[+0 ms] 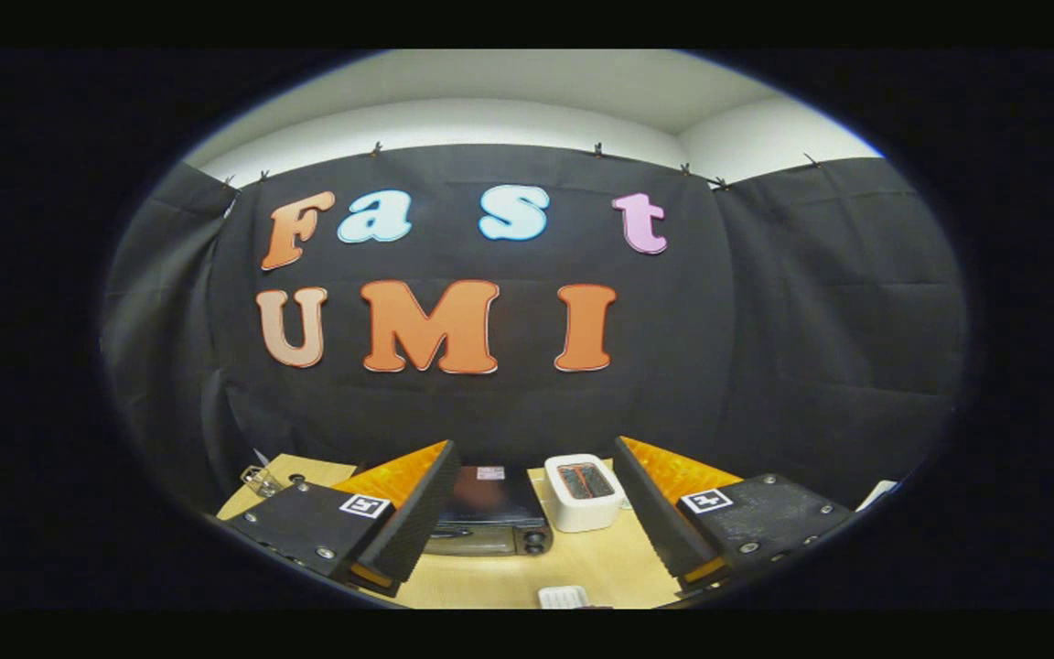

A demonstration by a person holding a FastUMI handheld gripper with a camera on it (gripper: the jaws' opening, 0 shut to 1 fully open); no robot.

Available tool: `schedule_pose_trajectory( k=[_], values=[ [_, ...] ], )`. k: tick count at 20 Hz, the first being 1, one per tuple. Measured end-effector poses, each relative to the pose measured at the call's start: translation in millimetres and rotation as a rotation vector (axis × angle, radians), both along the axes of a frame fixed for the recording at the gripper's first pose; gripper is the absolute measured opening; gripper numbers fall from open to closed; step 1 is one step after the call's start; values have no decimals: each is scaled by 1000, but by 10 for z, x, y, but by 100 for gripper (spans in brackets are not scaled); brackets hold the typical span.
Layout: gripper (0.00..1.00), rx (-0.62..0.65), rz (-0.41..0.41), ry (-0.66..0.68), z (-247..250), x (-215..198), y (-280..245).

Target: Open the toaster oven, put the food inside, and close the toaster oven door.

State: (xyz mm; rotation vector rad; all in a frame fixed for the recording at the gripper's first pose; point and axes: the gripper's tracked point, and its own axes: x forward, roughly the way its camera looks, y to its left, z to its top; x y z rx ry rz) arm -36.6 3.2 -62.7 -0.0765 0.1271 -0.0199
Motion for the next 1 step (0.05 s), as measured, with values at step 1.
schedule_pose_trajectory(
  k=[1],
  values=[
    [99, -2, 0, -1, 5, 0, -65]
  ],
)
